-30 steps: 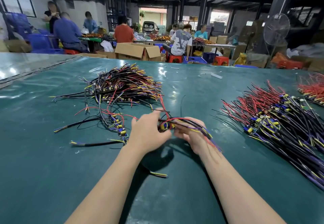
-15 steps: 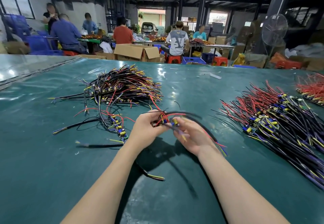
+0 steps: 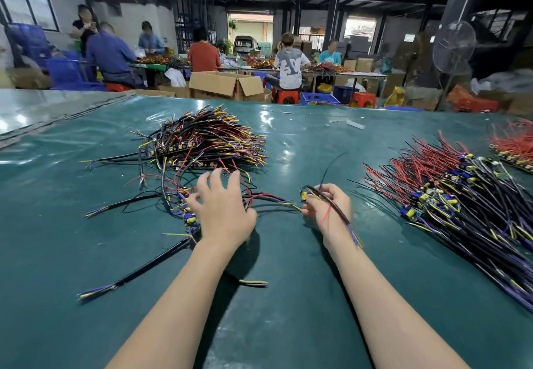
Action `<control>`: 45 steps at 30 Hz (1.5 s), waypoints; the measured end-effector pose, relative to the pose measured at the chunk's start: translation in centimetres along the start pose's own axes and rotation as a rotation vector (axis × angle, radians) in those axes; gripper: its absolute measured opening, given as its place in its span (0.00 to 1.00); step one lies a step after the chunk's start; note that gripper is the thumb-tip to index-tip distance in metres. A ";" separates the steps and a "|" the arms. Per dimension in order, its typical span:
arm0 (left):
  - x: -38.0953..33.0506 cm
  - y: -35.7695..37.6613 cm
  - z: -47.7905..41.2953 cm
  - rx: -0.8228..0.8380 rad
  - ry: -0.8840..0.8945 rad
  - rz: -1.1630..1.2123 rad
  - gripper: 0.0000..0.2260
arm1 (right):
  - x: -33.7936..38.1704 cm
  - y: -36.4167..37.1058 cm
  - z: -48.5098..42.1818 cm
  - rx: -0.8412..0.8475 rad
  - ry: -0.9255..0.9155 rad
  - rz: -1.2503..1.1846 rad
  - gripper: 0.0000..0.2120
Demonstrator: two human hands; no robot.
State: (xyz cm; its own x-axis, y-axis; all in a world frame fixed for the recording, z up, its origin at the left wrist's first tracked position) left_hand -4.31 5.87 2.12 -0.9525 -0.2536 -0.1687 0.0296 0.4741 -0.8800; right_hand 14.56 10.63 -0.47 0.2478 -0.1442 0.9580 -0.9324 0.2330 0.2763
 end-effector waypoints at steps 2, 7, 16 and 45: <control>-1.2 -1.4 0.2 -0.167 0.093 0.216 0.23 | 0.5 0.7 0.3 0.102 -0.016 -0.019 0.10; -3.3 0.2 0.9 0.263 0.069 0.825 0.10 | 1.0 2.5 1.5 0.369 -0.095 0.089 0.15; -3.9 1.8 1.9 0.608 -0.037 1.136 0.09 | 0.7 2.3 1.4 0.349 -0.065 -0.075 0.11; -3.3 1.6 1.1 0.371 0.164 0.491 0.05 | 0.2 2.4 1.4 0.380 0.191 -0.469 0.10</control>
State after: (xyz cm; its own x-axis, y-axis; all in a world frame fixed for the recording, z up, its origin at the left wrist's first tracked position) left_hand -0.79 6.53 0.74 -0.8343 0.0658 -0.5474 0.5499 0.1710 -0.8175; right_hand 12.01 9.80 0.30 0.6626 0.0340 0.7482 -0.7329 -0.1765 0.6571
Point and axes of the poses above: each hand's wrist, its own z-axis away from the middle knuckle, its own y-axis out of the palm, x = y × z, the point moved 6 cm from there along -z, towards the middle knuckle, and after that the axes turned 10 degrees about -z, right-handed, at the moved point
